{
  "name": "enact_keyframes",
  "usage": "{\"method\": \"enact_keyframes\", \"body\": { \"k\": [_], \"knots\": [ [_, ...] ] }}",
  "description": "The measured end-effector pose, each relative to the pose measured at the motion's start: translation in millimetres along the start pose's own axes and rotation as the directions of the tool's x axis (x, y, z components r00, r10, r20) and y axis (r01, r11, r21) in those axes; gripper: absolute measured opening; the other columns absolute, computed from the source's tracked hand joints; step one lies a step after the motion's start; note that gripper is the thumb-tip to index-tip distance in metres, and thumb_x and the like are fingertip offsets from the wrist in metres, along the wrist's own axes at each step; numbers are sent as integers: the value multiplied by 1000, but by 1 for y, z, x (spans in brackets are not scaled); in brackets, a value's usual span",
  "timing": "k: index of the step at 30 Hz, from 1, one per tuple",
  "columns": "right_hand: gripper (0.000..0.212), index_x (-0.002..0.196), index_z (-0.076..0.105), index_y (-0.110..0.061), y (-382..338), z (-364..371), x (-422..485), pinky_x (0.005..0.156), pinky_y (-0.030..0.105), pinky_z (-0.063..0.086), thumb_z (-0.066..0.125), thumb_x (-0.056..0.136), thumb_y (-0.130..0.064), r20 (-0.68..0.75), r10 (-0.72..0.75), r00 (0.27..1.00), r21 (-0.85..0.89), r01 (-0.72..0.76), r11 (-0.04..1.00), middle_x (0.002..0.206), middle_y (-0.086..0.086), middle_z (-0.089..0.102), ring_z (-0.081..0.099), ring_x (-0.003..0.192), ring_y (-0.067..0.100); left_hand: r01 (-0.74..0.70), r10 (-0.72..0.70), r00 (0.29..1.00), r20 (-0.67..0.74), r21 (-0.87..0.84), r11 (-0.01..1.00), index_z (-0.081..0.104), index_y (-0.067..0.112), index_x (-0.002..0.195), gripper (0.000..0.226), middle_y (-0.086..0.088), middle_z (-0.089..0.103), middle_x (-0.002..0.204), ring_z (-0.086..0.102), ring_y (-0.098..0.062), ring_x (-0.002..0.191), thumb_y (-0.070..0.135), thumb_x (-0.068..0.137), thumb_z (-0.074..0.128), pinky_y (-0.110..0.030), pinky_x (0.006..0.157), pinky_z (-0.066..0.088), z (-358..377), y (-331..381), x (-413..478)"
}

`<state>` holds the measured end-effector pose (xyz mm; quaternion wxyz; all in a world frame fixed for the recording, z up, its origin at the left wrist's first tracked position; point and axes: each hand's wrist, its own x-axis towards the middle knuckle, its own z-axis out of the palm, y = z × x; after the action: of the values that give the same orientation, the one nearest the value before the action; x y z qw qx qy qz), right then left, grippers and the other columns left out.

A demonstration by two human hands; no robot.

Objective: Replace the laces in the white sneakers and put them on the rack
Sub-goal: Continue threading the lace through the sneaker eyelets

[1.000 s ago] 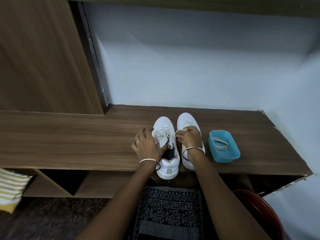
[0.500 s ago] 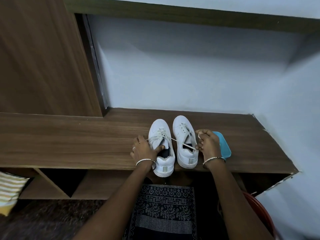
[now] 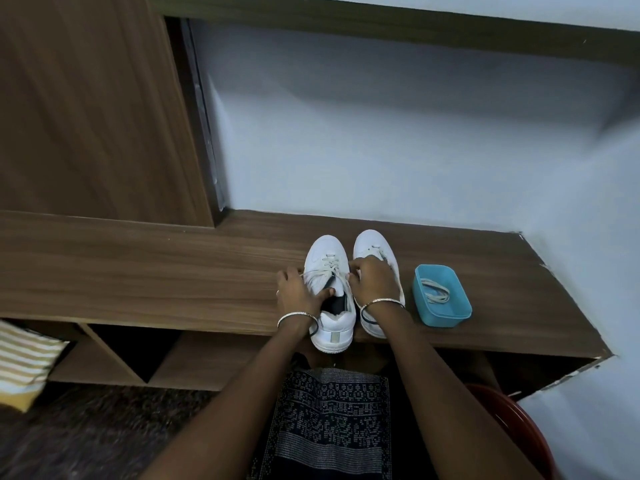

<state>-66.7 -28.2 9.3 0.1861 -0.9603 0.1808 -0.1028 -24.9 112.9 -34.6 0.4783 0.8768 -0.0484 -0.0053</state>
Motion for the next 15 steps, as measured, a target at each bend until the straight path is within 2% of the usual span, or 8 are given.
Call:
{"method": "enact_keyframes", "body": {
  "k": [5, 8, 10, 13, 15],
  "knots": [
    [21, 94, 75, -11, -6, 13, 5, 75, 32, 48, 58, 95, -24, 62, 89, 994, 52, -92, 994, 95, 10, 74, 66, 96, 30, 16, -17, 999, -48, -24, 1000, 54, 7, 106, 68, -12, 51, 116, 55, -30, 99, 35, 57, 93, -40, 84, 48, 2, 1, 3],
    [21, 91, 71, -8, -4, 12, 1, 68, 28, 39, 55, 96, -22, 10, 114, 993, 87, -115, 990, 92, 10, 72, 65, 91, 29, 31, -35, 997, -65, -66, 997, 54, 10, 101, 64, -10, 51, 112, 52, -24, 90, 37, 58, 93, -35, 79, 46, 3, 2, 4],
    [18, 91, 70, -7, 0, 8, -4, 67, 25, 36, 57, 95, -19, -53, 125, 991, 210, -111, 971, 91, 8, 72, 64, 88, 25, 43, -48, 997, -62, -81, 996, 55, 10, 101, 64, -9, 53, 110, 48, -19, 86, 38, 58, 93, -31, 74, 43, 5, 2, 5],
    [14, 90, 71, -5, 6, -1, -15, 71, 21, 38, 61, 94, -15, -43, 169, 985, 517, -122, 847, 90, 5, 73, 65, 87, 18, 60, -67, 996, -62, -106, 993, 55, 10, 99, 65, -8, 56, 107, 52, -21, 89, 41, 56, 93, -33, 72, 44, 8, 0, 6],
    [16, 84, 69, -6, 9, -11, -24, 73, 22, 43, 59, 95, -12, 21, 235, 972, 733, -175, 657, 77, -7, 71, 63, 79, 9, 62, -70, 996, -64, -129, 990, 54, 10, 99, 66, -8, 57, 105, 55, -23, 90, 40, 55, 94, -36, 74, 47, 10, 0, 4]
  ]
}}
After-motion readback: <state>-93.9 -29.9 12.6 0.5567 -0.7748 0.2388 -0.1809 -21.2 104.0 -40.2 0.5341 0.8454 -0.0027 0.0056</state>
